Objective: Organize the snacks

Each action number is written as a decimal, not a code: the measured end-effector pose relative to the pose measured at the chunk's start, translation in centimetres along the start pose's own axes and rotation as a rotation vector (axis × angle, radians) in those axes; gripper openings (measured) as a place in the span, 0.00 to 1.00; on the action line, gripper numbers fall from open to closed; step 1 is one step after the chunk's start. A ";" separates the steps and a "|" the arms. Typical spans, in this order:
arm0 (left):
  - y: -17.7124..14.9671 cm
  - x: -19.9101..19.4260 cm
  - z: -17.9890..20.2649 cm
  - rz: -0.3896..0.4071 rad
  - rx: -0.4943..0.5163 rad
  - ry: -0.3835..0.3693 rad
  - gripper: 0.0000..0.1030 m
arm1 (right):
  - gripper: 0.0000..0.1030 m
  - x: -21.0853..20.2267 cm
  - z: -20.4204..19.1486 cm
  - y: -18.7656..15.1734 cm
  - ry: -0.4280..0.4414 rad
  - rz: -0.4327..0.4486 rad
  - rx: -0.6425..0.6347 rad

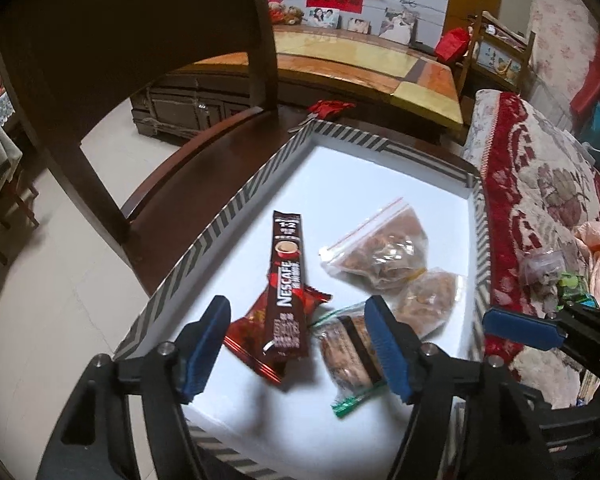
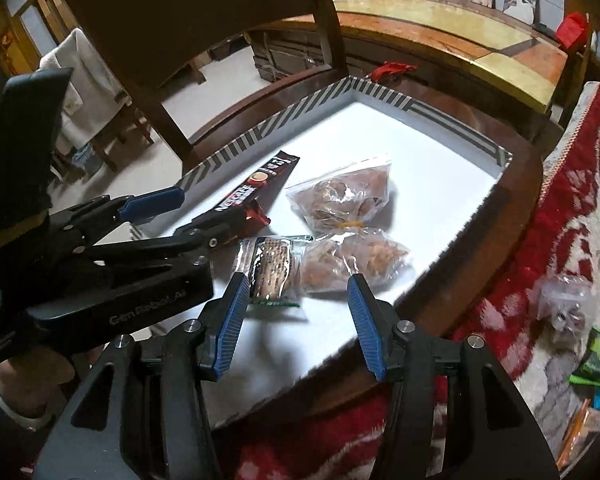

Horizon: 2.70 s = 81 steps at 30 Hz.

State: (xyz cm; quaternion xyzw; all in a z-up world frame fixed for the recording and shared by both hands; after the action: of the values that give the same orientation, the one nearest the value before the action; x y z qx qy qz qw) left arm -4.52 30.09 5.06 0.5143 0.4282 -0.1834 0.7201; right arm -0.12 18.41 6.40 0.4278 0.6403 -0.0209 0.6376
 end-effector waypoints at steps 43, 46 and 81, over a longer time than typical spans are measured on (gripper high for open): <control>0.0 2.6 21.9 -0.092 0.188 -0.297 0.84 | 0.56 -14.0 20.3 -17.4 -0.206 0.171 0.496; 0.5 3.5 22.9 -0.099 0.197 -0.298 0.84 | 0.56 -14.1 20.7 -17.3 -0.201 0.176 0.499; 1.3 10.5 24.7 -0.227 0.151 -0.330 0.42 | 0.35 -4.5 26.8 -8.0 -0.239 0.017 0.445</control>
State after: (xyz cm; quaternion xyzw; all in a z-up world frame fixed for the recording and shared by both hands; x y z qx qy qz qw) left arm 12.91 10.33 -0.09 0.4782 0.3447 -0.3769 0.7145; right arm 15.90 -4.35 0.97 0.5577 0.5363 -0.2063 0.5989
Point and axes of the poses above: each gripper's, at about its wrist camera, not at the fingertips, and x roughly the way its jaws point, z to its right, y to its top, the point moved 3 cm from there along x, roughly the way its jaws point, and after that the axes turned 5 degrees about -y, right-handed, at the moved point
